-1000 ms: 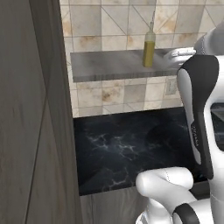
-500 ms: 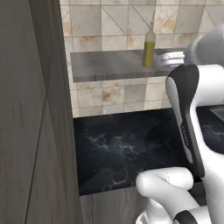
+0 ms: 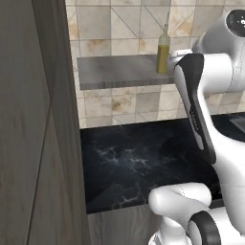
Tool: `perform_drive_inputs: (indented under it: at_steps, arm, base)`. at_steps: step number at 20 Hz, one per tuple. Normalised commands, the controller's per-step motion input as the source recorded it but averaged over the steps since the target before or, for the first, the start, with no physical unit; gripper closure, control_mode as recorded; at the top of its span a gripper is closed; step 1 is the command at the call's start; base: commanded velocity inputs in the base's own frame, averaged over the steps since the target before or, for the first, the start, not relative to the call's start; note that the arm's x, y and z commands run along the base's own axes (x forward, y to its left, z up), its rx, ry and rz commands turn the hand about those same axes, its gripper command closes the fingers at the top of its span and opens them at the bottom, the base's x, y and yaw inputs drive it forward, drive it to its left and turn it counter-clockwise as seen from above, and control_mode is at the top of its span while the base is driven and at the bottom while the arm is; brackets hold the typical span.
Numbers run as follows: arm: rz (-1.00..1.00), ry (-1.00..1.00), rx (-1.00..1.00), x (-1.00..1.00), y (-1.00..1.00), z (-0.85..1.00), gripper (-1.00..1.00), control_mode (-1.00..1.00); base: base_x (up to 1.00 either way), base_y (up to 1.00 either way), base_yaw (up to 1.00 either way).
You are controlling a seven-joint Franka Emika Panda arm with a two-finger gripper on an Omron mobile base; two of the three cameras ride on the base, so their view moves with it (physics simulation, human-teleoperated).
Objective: Take 2 condiments from the cabinet and move them on the counter near the stove.Make sure the condiments are lined up with each other, next to each other.
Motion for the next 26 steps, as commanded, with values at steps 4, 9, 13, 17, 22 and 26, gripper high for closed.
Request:
perform_drive_inputs:
  at_steps: [4, 9, 13, 17, 22, 26]
  arm:
    - [0.00, -0.02, 0.00, 0.55, 0.00, -0.04, -1.00, -1.00]
    - [0.00, -0.07, 0.00, 0.47, 0.00, -0.08, -1.00, -1.00]
    - [0.00, 0.00, 0.00, 0.28, 0.00, 0.00, -1.00, -1.00]
    - [0.00, -0.01, 0.00, 0.31, 0.00, -0.05, -1.00, -1.00]
    - [0.00, -0.01, 0.00, 0.24, 0.00, -0.01, -1.00, -1.00]
    - [0.00, -0.04, 0.00, 0.31, 0.00, -0.07, -1.00, -1.00]
  base:
    - [0.00, 0.00, 0.00]
    - [0.00, 0.00, 0.00]
    - [0.00, 0.00, 0.00]
    - [0.00, 0.00, 0.00]
    - [0.00, 0.00, 0.00]
    - [0.00, 0.00, 0.00]
